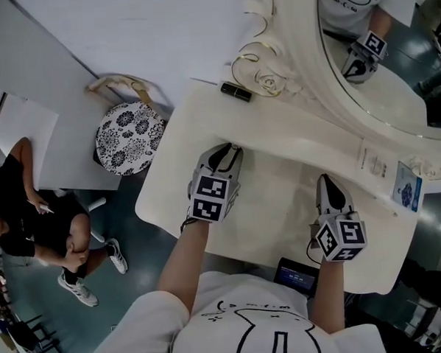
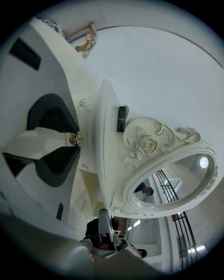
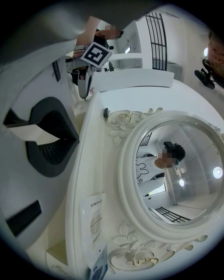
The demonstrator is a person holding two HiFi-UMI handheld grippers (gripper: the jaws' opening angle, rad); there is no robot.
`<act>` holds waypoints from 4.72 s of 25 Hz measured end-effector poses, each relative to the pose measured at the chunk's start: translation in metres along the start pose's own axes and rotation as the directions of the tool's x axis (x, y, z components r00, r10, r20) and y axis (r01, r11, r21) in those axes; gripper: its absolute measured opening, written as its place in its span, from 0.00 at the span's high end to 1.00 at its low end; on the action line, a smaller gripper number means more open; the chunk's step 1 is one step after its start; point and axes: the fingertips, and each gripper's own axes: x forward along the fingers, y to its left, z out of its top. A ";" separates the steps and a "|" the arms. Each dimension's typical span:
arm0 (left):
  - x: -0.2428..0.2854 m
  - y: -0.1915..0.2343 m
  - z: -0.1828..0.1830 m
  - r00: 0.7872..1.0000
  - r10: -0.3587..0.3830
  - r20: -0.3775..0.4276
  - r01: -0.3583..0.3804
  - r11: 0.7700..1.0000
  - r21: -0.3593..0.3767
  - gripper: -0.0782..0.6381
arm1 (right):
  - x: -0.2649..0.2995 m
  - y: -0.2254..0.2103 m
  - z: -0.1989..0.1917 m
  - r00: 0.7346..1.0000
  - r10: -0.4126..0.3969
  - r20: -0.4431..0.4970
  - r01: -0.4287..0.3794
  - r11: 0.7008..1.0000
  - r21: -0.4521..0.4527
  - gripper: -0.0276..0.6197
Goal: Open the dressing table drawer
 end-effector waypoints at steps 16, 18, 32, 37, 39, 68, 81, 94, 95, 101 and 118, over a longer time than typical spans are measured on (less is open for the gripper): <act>-0.006 -0.002 -0.004 1.000 -0.004 -0.014 0.004 1.000 0.015 0.74 | -0.005 0.007 -0.002 1.000 0.006 0.007 -0.006 1.000 0.007 0.93; -0.008 -0.002 -0.005 1.000 -0.005 -0.014 0.005 1.000 0.016 0.74 | -0.007 0.008 -0.002 1.000 0.007 0.007 -0.007 1.000 0.010 0.93; -0.021 -0.005 -0.017 1.000 -0.007 -0.022 0.007 1.000 0.014 0.74 | -0.017 0.016 -0.009 1.000 0.010 0.013 -0.010 1.000 0.026 0.93; -0.026 -0.006 -0.020 1.000 -0.008 -0.022 0.009 1.000 0.015 0.74 | -0.021 0.020 -0.011 1.000 0.015 0.013 -0.015 1.000 0.024 0.93; -0.029 -0.006 -0.021 1.000 -0.009 -0.024 0.009 1.000 0.014 0.74 | -0.022 0.023 -0.012 1.000 0.018 0.012 -0.018 1.000 0.021 0.93; -0.056 -0.011 -0.036 1.000 0.004 -0.025 -0.004 1.000 0.013 0.74 | -0.038 0.035 -0.020 0.999 0.046 0.019 -0.047 0.999 0.013 0.93; -0.062 -0.013 -0.040 1.000 0.014 -0.022 -0.013 1.000 0.024 0.74 | -0.046 0.035 -0.024 0.999 0.046 0.021 -0.047 0.999 0.020 0.93; -0.064 -0.013 -0.042 0.999 0.025 -0.026 -0.024 1.000 0.014 0.74 | -0.049 0.033 -0.023 0.999 0.046 0.029 -0.047 0.998 0.033 0.93; -0.065 -0.013 -0.041 0.999 0.028 -0.022 -0.028 1.000 0.004 0.74 | -0.050 0.032 -0.022 0.999 0.044 0.032 -0.045 0.998 0.032 0.93; -0.072 -0.013 -0.038 0.999 0.048 -0.012 -0.049 0.999 -0.011 0.65 | -0.057 0.030 -0.016 0.997 0.050 0.051 -0.052 0.998 0.040 0.93; -0.105 -0.010 -0.023 0.998 0.056 0.030 -0.056 0.998 0.004 0.64 | -0.075 0.065 0.018 0.979 0.143 0.148 -0.155 0.985 0.070 0.94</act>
